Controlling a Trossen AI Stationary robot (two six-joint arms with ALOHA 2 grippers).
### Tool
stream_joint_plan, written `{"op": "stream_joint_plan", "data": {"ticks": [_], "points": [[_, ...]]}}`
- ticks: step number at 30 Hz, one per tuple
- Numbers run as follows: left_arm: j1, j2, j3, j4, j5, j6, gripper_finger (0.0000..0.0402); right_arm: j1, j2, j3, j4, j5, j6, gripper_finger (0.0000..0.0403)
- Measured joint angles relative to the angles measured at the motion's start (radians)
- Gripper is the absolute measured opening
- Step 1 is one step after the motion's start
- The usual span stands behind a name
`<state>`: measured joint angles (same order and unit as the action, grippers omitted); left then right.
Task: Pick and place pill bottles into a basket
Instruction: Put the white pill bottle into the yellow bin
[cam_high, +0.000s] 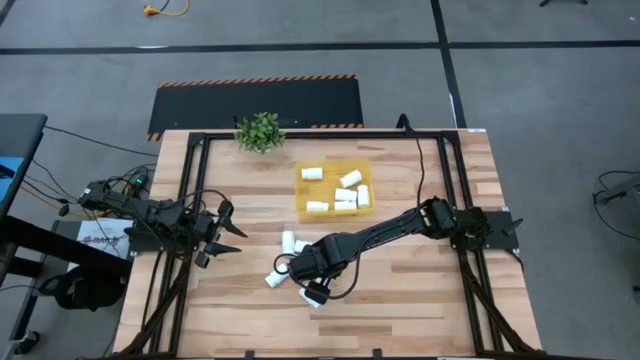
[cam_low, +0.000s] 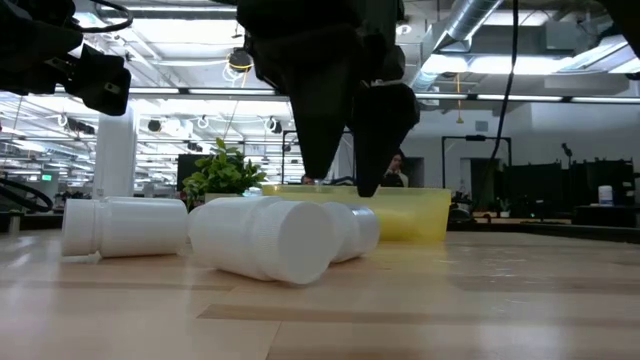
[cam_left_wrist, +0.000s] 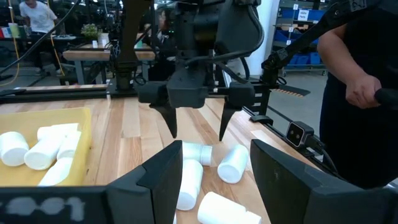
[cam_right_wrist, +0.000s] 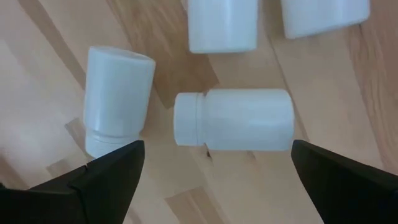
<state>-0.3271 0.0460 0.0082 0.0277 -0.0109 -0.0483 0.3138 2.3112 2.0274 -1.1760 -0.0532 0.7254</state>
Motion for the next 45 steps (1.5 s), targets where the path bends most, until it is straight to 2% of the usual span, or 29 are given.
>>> {"op": "stream_joint_plan", "data": {"ticks": [35,45], "points": [[0.000,0.000,0.000,0.000,0.000,0.000,0.0177,-0.002,0.000,-0.006,0.012,0.027,-0.045,0.0400],[0.000,0.000,0.000,0.000,0.000,0.000,0.0177,-0.003,-0.001,-0.102,0.086,-0.024,-0.053,0.0400]]}}
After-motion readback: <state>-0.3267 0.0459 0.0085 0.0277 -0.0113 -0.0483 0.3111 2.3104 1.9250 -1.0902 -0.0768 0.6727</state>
